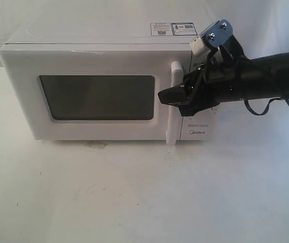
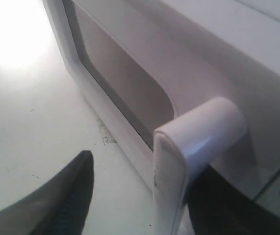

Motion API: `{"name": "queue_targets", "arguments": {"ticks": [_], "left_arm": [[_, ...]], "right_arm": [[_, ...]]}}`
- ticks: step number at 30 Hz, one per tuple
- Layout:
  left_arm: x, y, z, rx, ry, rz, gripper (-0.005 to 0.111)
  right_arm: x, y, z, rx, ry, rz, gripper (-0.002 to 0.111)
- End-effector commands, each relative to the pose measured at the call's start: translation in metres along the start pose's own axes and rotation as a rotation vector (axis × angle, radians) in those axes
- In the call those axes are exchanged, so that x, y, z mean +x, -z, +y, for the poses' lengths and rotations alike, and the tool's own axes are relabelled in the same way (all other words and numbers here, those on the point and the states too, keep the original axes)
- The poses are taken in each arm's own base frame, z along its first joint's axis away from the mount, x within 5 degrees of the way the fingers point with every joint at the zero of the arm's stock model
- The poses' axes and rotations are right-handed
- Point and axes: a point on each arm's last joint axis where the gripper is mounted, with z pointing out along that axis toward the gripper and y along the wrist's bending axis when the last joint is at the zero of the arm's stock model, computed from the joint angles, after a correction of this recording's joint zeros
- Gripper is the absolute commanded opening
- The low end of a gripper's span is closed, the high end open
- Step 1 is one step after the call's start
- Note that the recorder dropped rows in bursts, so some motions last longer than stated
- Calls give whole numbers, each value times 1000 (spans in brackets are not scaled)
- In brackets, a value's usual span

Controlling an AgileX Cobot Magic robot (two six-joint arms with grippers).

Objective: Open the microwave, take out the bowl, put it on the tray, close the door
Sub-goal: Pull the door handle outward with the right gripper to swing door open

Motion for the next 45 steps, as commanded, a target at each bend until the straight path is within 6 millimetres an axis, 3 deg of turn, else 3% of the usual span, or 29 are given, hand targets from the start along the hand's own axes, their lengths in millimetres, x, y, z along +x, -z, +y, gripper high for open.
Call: {"name": "queue_targets", "arguments": {"ticks": [1,5,12,18,24,34,37,39,40,41,45], "left_arm": [[1,0,0,4,1,2,0],[1,0,0,4,1,2,0],[1,0,0,4,1,2,0],[1,0,0,4,1,2,0],[1,0,0,4,1,2,0],[1,0,0,4,1,2,0],[1,0,0,4,1,2,0],[1,0,0,4,1,2,0],[1,0,0,4,1,2,0],[1,0,0,4,1,2,0],[1,0,0,4,1,2,0]], "right_arm": [[7,-12,-8,-21,75,7,0],[5,-12,-1,-89,138,-15,0],[7,-6,23,-369,262,-31,0],[10,-10,11,-230,168,26,0],[7,-7,13,-238,132,26,0],[-7,15,16,-113,115,74,1],[-9,21,20,-126,111,89,11],[-9,23,22,-138,113,101,24],[-9,23,23,-137,92,105,39],[-8,23,23,-136,84,107,43],[-3,25,28,-193,50,163,45]]}}
